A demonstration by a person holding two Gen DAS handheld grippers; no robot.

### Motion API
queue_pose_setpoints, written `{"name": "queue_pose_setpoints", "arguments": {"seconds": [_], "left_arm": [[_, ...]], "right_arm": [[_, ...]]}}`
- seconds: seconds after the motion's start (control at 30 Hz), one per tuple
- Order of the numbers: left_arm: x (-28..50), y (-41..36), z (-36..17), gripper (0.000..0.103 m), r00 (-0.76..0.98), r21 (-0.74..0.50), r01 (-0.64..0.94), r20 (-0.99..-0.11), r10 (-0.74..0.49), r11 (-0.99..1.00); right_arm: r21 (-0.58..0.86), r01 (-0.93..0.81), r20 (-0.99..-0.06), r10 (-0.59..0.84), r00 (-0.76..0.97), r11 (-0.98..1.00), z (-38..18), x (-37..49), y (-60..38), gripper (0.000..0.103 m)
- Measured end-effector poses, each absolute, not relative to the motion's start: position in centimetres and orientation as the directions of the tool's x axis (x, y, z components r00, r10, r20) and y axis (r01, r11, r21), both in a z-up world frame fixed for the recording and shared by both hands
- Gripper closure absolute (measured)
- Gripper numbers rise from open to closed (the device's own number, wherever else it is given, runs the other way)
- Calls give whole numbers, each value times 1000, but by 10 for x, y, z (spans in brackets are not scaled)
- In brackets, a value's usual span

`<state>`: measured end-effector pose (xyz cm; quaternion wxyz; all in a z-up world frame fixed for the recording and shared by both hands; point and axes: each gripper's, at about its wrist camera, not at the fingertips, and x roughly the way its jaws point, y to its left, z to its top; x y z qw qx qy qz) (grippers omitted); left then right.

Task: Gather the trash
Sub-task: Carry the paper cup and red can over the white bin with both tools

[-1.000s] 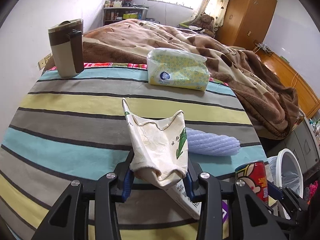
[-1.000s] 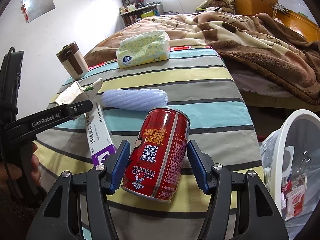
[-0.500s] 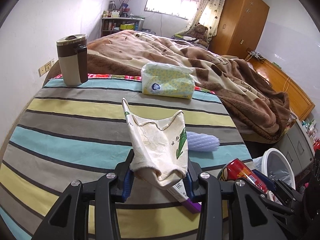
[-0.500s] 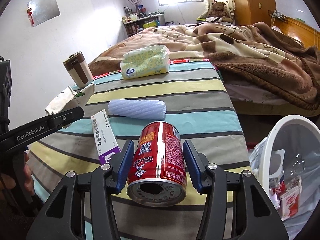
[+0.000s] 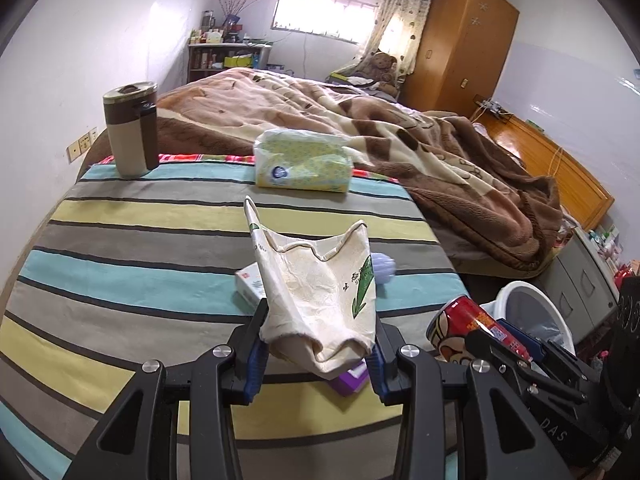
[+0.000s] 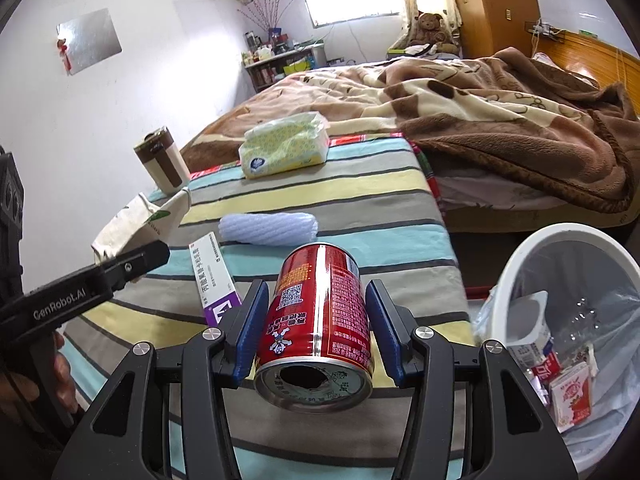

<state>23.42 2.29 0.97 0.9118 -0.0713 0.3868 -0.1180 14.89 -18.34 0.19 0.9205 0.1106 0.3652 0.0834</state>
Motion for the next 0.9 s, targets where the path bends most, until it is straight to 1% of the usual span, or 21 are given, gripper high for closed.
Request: {"name": "queue_pose_setpoints", "arguments": {"seconds": [0.4,0.9], "left_arm": [[205,-23,27,61,667,-225,260,-661,-344,939],[182,-120,32,61,605,-225,428,-648,-462,875]], "right_arm": [[275,-10,-610,183,771,961,20,123,-222,51],[254,127,-593,51,804,959,28,96,-292,51]]}}
